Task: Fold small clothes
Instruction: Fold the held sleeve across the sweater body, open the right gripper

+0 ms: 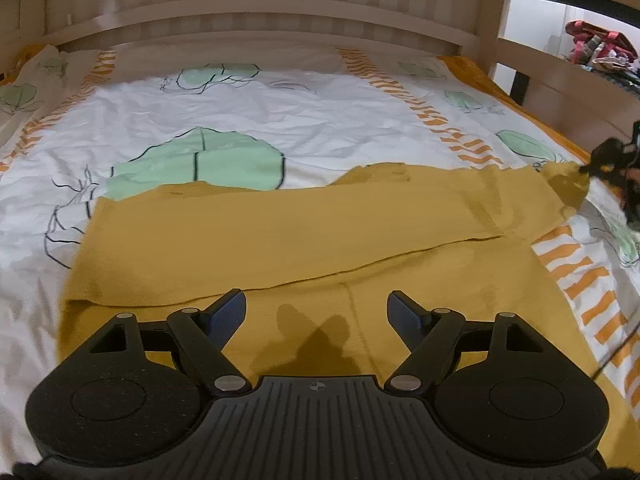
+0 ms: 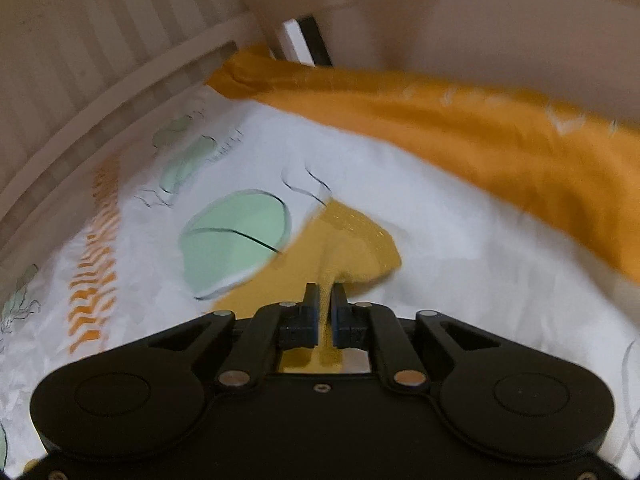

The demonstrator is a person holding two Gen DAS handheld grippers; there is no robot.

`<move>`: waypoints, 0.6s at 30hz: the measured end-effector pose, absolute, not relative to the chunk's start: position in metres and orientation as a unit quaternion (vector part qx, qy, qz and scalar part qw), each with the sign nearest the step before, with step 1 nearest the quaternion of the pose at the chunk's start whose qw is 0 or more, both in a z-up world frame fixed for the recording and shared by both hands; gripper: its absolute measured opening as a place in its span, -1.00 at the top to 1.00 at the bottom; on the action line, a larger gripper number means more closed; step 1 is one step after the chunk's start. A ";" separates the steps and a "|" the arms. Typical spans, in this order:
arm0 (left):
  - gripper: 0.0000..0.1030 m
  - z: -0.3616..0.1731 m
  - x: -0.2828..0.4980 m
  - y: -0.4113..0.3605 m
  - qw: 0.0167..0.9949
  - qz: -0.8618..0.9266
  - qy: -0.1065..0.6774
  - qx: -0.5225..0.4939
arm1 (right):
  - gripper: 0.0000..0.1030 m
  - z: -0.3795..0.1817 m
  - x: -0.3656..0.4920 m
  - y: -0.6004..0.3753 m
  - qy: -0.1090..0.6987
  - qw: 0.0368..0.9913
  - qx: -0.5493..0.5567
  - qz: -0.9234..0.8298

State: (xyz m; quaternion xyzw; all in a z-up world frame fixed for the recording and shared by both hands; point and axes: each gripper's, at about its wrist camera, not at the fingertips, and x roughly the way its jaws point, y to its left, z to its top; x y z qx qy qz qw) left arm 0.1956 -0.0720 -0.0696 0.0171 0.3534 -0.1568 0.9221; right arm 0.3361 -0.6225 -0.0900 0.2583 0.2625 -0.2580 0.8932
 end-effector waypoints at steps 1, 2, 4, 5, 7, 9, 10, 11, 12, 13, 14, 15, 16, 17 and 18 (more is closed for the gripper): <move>-0.49 -0.068 0.196 -0.067 0.922 -0.158 0.354 0.019 | 0.74 -0.079 0.334 -0.616 0.258 0.898 0.254 -0.251; -0.49 -0.066 0.196 -0.063 0.921 -0.159 0.354 0.022 | 0.74 -0.067 0.334 -0.608 0.254 0.903 0.245 -0.244; -0.49 -0.062 0.196 -0.052 0.920 -0.162 0.355 0.024 | 0.74 -0.043 0.333 -0.588 0.252 0.915 0.216 -0.231; -0.49 -0.061 0.197 -0.045 0.918 -0.164 0.359 0.024 | 0.74 -0.031 0.333 -0.577 0.251 0.920 0.202 -0.222; -0.49 -0.059 0.199 -0.033 0.913 -0.168 0.372 0.021 | 0.74 -0.003 0.330 -0.549 0.247 0.932 0.180 -0.196; -0.49 -0.058 0.202 -0.020 0.909 -0.163 0.384 0.017 | 0.74 0.018 0.327 -0.521 0.246 0.940 0.164 -0.172; -0.49 -0.058 0.203 -0.012 0.908 -0.157 0.388 0.014 | 0.74 0.028 0.326 -0.503 0.247 0.944 0.156 -0.156; -0.49 -0.058 0.205 -0.006 0.908 -0.151 0.390 0.013 | 0.74 0.037 0.324 -0.487 0.248 0.947 0.149 -0.139; -0.49 -0.058 0.207 -0.001 0.907 -0.144 0.394 0.013 | 0.74 0.043 0.324 -0.471 0.249 0.950 0.143 -0.123; -0.49 -0.058 0.210 0.004 0.904 -0.139 0.403 0.015 | 0.74 0.049 0.324 -0.451 0.252 0.952 0.136 -0.109; -0.49 -0.058 0.213 0.009 0.902 -0.136 0.410 0.015 | 0.74 0.053 0.325 -0.437 0.255 0.953 0.132 -0.098; -0.49 -0.058 0.216 0.014 0.900 -0.137 0.414 0.015 | 0.74 0.057 0.326 -0.417 0.258 0.954 0.129 -0.083; -0.49 -0.058 0.217 0.019 0.900 -0.140 0.413 0.017 | 0.74 0.059 0.326 -0.399 0.259 0.955 0.128 -0.066; -0.49 -0.058 0.218 0.025 0.903 -0.136 0.408 0.018 | 0.74 0.059 0.327 -0.383 0.260 0.956 0.129 -0.051; -0.49 -0.059 0.217 0.031 0.907 -0.126 0.400 0.018 | 0.74 0.058 0.328 -0.364 0.262 0.956 0.128 -0.034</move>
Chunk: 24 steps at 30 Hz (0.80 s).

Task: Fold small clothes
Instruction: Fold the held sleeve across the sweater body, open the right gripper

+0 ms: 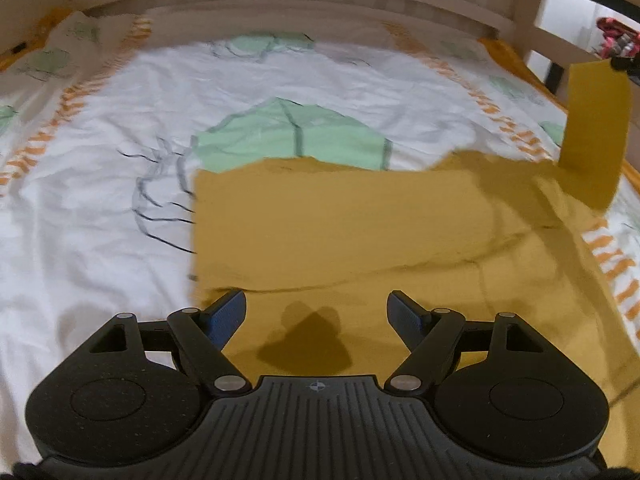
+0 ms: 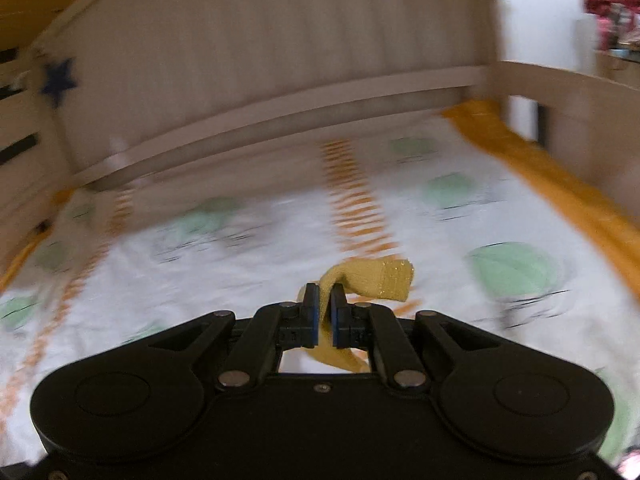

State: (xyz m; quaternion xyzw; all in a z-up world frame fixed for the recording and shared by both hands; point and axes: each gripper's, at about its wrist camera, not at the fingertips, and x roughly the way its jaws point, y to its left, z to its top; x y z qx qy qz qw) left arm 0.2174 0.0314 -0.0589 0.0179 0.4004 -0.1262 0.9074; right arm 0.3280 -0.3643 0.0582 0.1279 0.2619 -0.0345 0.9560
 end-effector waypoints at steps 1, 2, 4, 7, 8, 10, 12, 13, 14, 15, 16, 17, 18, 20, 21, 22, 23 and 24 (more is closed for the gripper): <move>-0.49 -0.060 0.217 0.038 0.911 -0.117 0.395 0.017 | 0.74 0.057 0.328 -0.347 0.264 0.956 0.127 -0.021; -0.49 -0.060 0.217 0.042 0.912 -0.109 0.396 0.012 | 0.75 0.054 0.329 -0.326 0.265 0.956 0.125 -0.005; -0.49 -0.059 0.222 0.054 0.907 -0.105 0.408 -0.014 | 0.74 0.047 0.332 -0.295 0.269 0.956 0.119 0.022; -0.49 -0.051 0.225 0.069 0.907 -0.107 0.403 -0.060 | 0.74 0.023 0.337 -0.249 0.284 0.950 0.117 0.057; -0.49 -0.048 0.225 0.072 0.909 -0.105 0.399 -0.066 | 0.74 0.012 0.339 -0.236 0.292 0.946 0.123 0.067; -0.49 -0.042 0.224 0.074 0.914 -0.101 0.388 -0.067 | 0.75 -0.009 0.341 -0.209 0.310 0.939 0.122 0.083; -0.49 -0.038 0.223 0.077 0.918 -0.096 0.378 -0.064 | 0.74 -0.028 0.339 -0.184 0.326 0.936 0.102 0.089; -0.49 -0.036 0.223 0.078 0.920 -0.095 0.376 -0.063 | 0.74 -0.038 0.338 -0.173 0.334 0.933 0.098 0.093; -0.49 -0.036 0.224 0.079 0.920 -0.094 0.375 -0.064 | 0.74 -0.050 0.337 -0.163 0.343 0.929 0.095 0.098; -0.49 -0.036 0.225 0.080 0.920 -0.094 0.375 -0.068 | 0.74 -0.060 0.336 -0.155 0.351 0.926 0.091 0.100; -0.49 -0.036 0.227 0.081 0.919 -0.095 0.376 -0.072 | 0.74 -0.068 0.333 -0.148 0.358 0.924 0.086 0.101; -0.49 -0.037 0.228 0.082 0.918 -0.095 0.377 -0.076 | 0.70 -0.076 0.330 -0.142 0.365 0.922 0.082 0.103; -0.49 -0.038 0.228 0.082 0.917 -0.095 0.379 -0.078 | 0.61 -0.084 0.327 -0.137 0.374 0.918 0.078 0.105; -0.49 -0.040 0.230 0.082 0.916 -0.094 0.381 -0.081 | 0.59 -0.094 0.317 -0.129 0.388 0.912 0.070 0.109; -0.49 -0.041 0.230 0.082 0.916 -0.095 0.382 -0.082 | 0.57 -0.097 0.312 -0.126 0.391 0.912 0.063 0.110; -0.49 -0.041 0.229 0.082 0.915 -0.097 0.382 -0.082 | 0.54 -0.097 0.307 -0.123 0.391 0.912 0.057 0.109; -0.49 -0.042 0.229 0.081 0.915 -0.098 0.382 -0.082 | 0.42 -0.098 0.301 -0.125 0.389 0.913 0.053 0.109; -0.49 -0.042 0.229 0.080 0.915 -0.099 0.382 -0.081 | 0.18 -0.098 0.295 -0.127 0.386 0.914 0.054 0.112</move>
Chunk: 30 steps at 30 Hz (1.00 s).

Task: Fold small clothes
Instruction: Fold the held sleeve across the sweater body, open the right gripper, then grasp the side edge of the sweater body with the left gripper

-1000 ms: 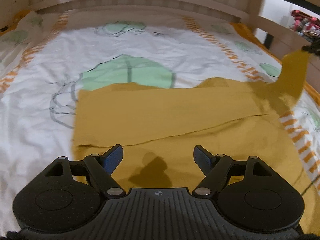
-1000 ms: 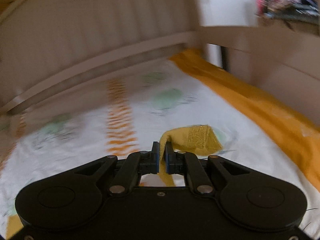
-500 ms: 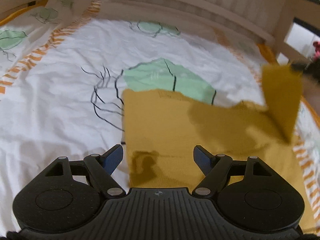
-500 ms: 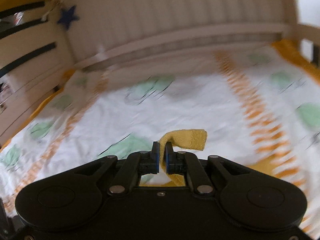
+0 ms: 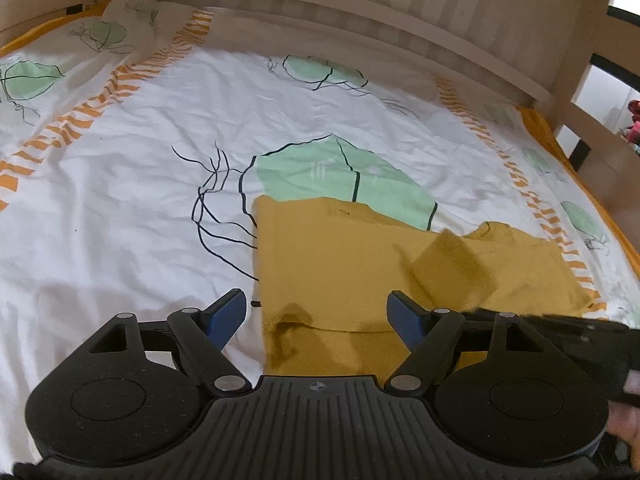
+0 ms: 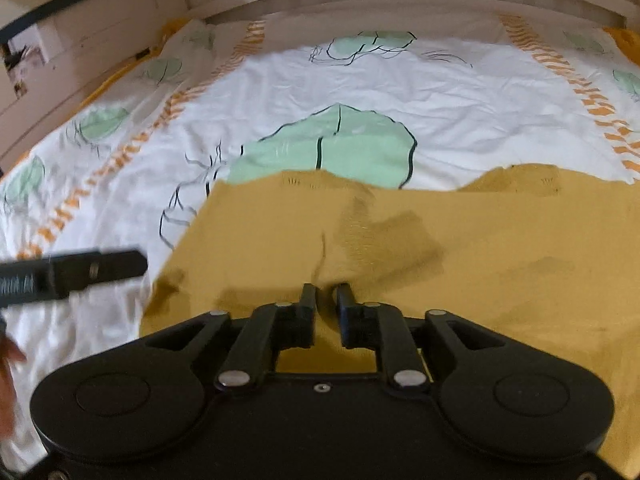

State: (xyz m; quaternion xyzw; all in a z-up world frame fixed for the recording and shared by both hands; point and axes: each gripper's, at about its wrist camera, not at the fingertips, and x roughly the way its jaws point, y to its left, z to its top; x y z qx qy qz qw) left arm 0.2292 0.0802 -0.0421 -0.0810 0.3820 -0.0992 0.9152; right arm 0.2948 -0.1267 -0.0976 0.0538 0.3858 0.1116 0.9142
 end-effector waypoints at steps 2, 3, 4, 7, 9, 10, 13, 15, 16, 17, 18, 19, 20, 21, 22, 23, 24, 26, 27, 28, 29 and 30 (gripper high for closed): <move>-0.49 -0.044 0.228 0.078 0.916 -0.102 0.381 -0.079 | -0.11 -0.096 0.283 -0.133 0.377 0.918 0.055 0.112; -0.49 -0.045 0.228 0.076 0.915 -0.103 0.382 -0.076 | -0.18 -0.094 0.277 -0.139 0.371 0.920 0.052 0.110; -0.49 -0.046 0.227 0.074 0.916 -0.106 0.381 -0.073 | -0.18 -0.095 0.273 -0.141 0.368 0.922 0.047 0.109; -0.49 -0.050 0.224 0.067 0.917 -0.114 0.378 -0.062 | -0.18 -0.095 0.260 -0.160 0.366 0.923 0.036 0.110; -0.49 -0.054 0.222 0.062 0.918 -0.118 0.376 -0.050 | -0.19 -0.098 0.254 -0.173 0.366 0.923 0.037 0.108; -0.49 -0.057 0.221 0.059 0.917 -0.120 0.377 -0.046 | -0.19 -0.099 0.251 -0.179 0.366 0.923 0.038 0.108; -0.49 -0.063 0.218 0.051 0.917 -0.127 0.377 -0.041 | -0.19 -0.105 0.241 -0.202 0.367 0.925 0.039 0.095; -0.49 -0.065 0.217 0.045 0.917 -0.131 0.376 -0.040 | -0.27 -0.111 0.234 -0.216 0.365 0.927 0.037 0.084; -0.49 -0.066 0.215 0.041 0.917 -0.134 0.373 -0.039 | -0.33 -0.114 0.231 -0.221 0.363 0.928 0.034 0.078; -0.49 -0.067 0.214 0.038 0.918 -0.137 0.370 -0.038 | -0.40 -0.116 0.228 -0.227 0.360 0.930 0.028 0.071; -0.49 -0.067 0.213 0.034 0.919 -0.140 0.367 -0.035 | -0.40 -0.119 0.225 -0.230 0.357 0.932 0.020 0.065; -0.49 -0.068 0.213 0.030 0.920 -0.142 0.365 -0.031 | -0.40 -0.122 0.222 -0.232 0.355 0.933 0.010 0.061; -0.49 -0.068 0.212 0.026 0.920 -0.144 0.363 -0.028 | -0.41 -0.124 0.219 -0.234 0.351 0.935 -0.003 0.057; -0.49 -0.068 0.211 0.022 0.921 -0.146 0.361 -0.025 | -0.44 -0.126 0.217 -0.236 0.345 0.937 -0.010 0.055; -0.49 -0.069 0.210 0.017 0.921 -0.149 0.360 -0.020 | -0.47 -0.127 0.214 -0.237 0.337 0.940 -0.015 0.053; -0.49 -0.069 0.210 0.013 0.921 -0.151 0.359 -0.015 | -0.53 -0.127 0.211 -0.241 0.329 0.943 -0.016 0.054; -0.49 -0.070 0.211 0.007 0.921 -0.153 0.358 -0.007 | -0.56 -0.127 0.210 -0.242 0.322 0.945 -0.015 0.056; -0.49 -0.072 0.214 -0.001 0.921 -0.153 0.358 0.006 | -0.57 -0.127 0.210 -0.242 0.314 0.947 -0.017 0.063; -0.49 -0.073 0.215 -0.006 0.921 -0.151 0.359 0.011 | -0.57 -0.126 0.210 -0.242 0.313 0.947 -0.018 0.068; -0.49 -0.075 0.218 -0.010 0.920 -0.150 0.361 0.016 | -0.57 -0.124 0.211 -0.240 0.311 0.947 -0.017 0.073; -0.49 -0.076 0.221 -0.013 0.919 -0.150 0.364 0.018 | -0.57 -0.123 0.212 -0.240 0.309 0.948 -0.015 0.078; -0.49 -0.077 0.223 -0.016 0.918 -0.150 0.368 0.017 | -0.57 -0.121 0.213 -0.240 0.305 0.949 -0.011 0.084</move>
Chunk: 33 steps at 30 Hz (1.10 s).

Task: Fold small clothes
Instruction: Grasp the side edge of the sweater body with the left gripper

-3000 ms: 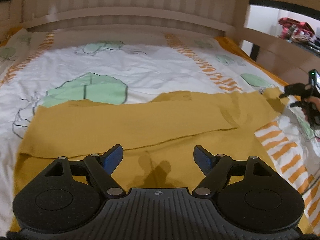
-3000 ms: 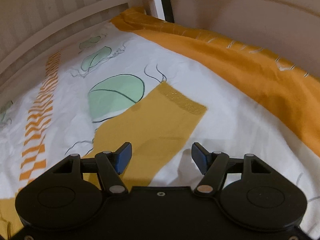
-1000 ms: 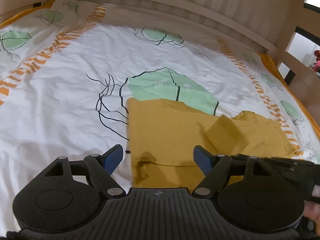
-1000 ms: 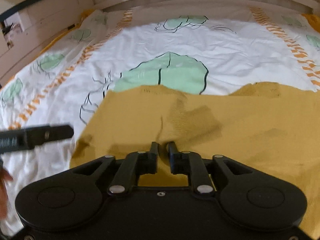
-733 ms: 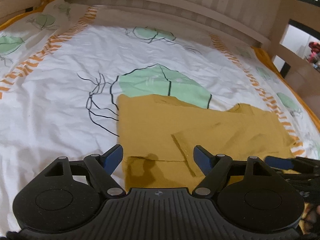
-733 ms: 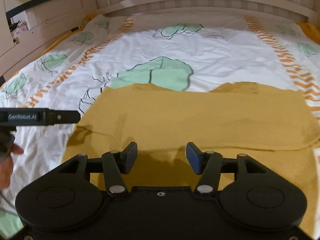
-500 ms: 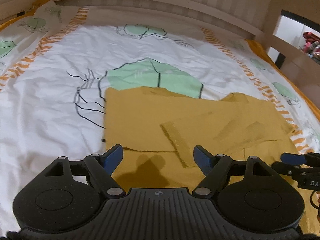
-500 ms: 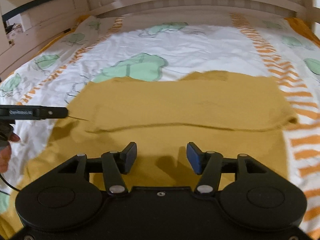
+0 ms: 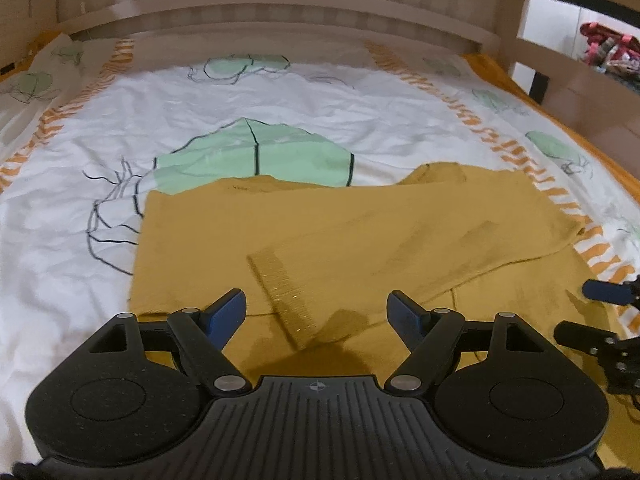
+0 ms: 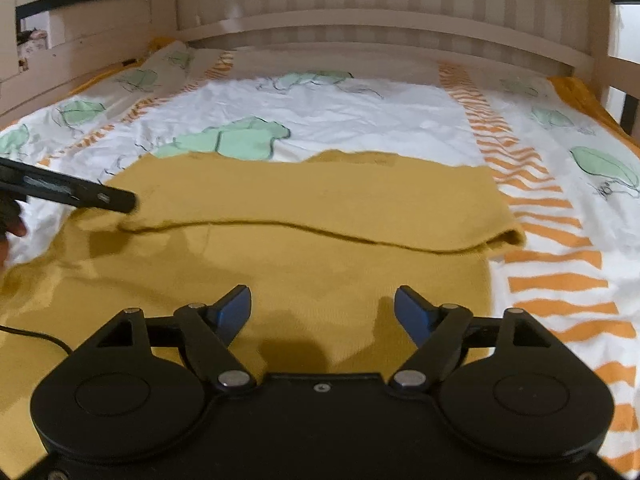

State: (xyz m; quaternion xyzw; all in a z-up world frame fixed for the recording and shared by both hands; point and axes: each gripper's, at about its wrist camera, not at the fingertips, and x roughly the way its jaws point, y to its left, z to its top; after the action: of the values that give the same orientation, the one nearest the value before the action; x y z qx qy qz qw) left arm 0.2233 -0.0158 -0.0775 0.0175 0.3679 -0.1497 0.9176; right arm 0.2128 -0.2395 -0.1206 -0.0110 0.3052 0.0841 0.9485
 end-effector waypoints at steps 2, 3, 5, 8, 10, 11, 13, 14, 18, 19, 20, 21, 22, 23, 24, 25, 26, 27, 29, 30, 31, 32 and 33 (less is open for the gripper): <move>-0.49 -0.081 0.230 -0.018 0.915 -0.141 0.378 0.009 | -0.57 -0.116 0.214 -0.235 0.301 0.949 -0.006 0.096; -0.49 -0.083 0.234 -0.018 0.913 -0.138 0.383 0.003 | -0.57 -0.114 0.215 -0.233 0.299 0.949 -0.006 0.100; -0.49 -0.086 0.241 -0.017 0.910 -0.134 0.393 -0.009 | -0.58 -0.113 0.215 -0.228 0.296 0.949 -0.012 0.111; -0.49 -0.092 0.253 -0.013 0.904 -0.121 0.410 -0.022 | -0.59 -0.111 0.213 -0.221 0.289 0.949 -0.025 0.126; -0.49 -0.095 0.257 -0.012 0.901 -0.119 0.415 -0.030 | -0.59 -0.110 0.212 -0.218 0.286 0.949 -0.029 0.131; -0.49 -0.095 0.258 -0.012 0.901 -0.120 0.416 -0.033 | -0.59 -0.109 0.211 -0.217 0.284 0.949 -0.031 0.134; -0.49 -0.095 0.260 -0.014 0.900 -0.124 0.416 -0.032 | -0.59 -0.107 0.210 -0.216 0.281 0.950 -0.032 0.136; -0.49 -0.095 0.261 -0.016 0.900 -0.126 0.417 -0.027 | -0.59 -0.105 0.210 -0.216 0.279 0.950 -0.031 0.136; -0.49 -0.096 0.267 -0.028 0.896 -0.145 0.420 -0.009 | -0.60 -0.104 0.209 -0.219 0.281 0.951 -0.022 0.130; -0.49 -0.097 0.269 -0.031 0.895 -0.145 0.421 -0.005 | -0.60 -0.104 0.210 -0.220 0.282 0.951 -0.019 0.128; -0.49 -0.097 0.270 -0.032 0.895 -0.143 0.422 -0.004 | -0.60 -0.104 0.210 -0.221 0.283 0.951 -0.017 0.127; -0.49 -0.098 0.271 -0.032 0.896 -0.141 0.421 -0.005 | -0.60 -0.103 0.210 -0.222 0.284 0.951 -0.013 0.126; -0.49 -0.098 0.271 -0.032 0.897 -0.139 0.420 -0.010 | -0.60 -0.103 0.210 -0.223 0.284 0.950 -0.011 0.126; -0.49 -0.098 0.270 -0.031 0.898 -0.138 0.418 -0.016 | -0.60 -0.103 0.211 -0.224 0.284 0.950 -0.008 0.126; -0.49 -0.098 0.270 -0.029 0.899 -0.136 0.417 -0.022 | -0.60 -0.102 0.211 -0.224 0.285 0.950 -0.005 0.125; -0.46 -0.098 0.270 -0.028 0.900 -0.132 0.415 -0.029 | -0.60 -0.102 0.210 -0.225 0.285 0.950 -0.002 0.124; -0.36 -0.098 0.270 -0.027 0.901 -0.127 0.414 -0.032 | -0.60 -0.102 0.211 -0.225 0.286 0.950 -0.001 0.124; -0.28 -0.097 0.270 -0.027 0.902 -0.117 0.413 -0.033 | -0.60 -0.102 0.211 -0.226 0.287 0.950 0.000 0.124; -0.18 -0.097 0.271 -0.025 0.902 -0.114 0.416 -0.035 | -0.60 -0.103 0.211 -0.226 0.291 0.949 0.002 0.124; -0.02 -0.096 0.271 -0.025 0.903 -0.113 0.413 -0.035 | -0.60 -0.103 0.211 -0.226 0.293 0.948 0.002 0.123; 0.09 -0.095 0.271 -0.024 0.904 -0.107 0.412 -0.034 | -0.60 -0.104 0.212 -0.226 0.296 0.947 0.003 0.123; 0.31 -0.095 0.271 -0.024 0.906 -0.103 0.410 -0.034 | -0.60 -0.104 0.212 -0.226 0.298 0.947 0.003 0.122; 0.53 -0.094 0.270 -0.022 0.907 -0.104 0.407 -0.037 | -0.60 -0.105 0.212 -0.226 0.301 0.946 0.003 0.121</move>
State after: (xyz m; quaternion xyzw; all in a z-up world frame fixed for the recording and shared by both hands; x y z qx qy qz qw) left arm 0.2703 -0.0222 -0.0941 -0.0368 0.4066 -0.1035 0.9070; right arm 0.2120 -0.2260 -0.1048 0.0032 0.3008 0.1212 0.9460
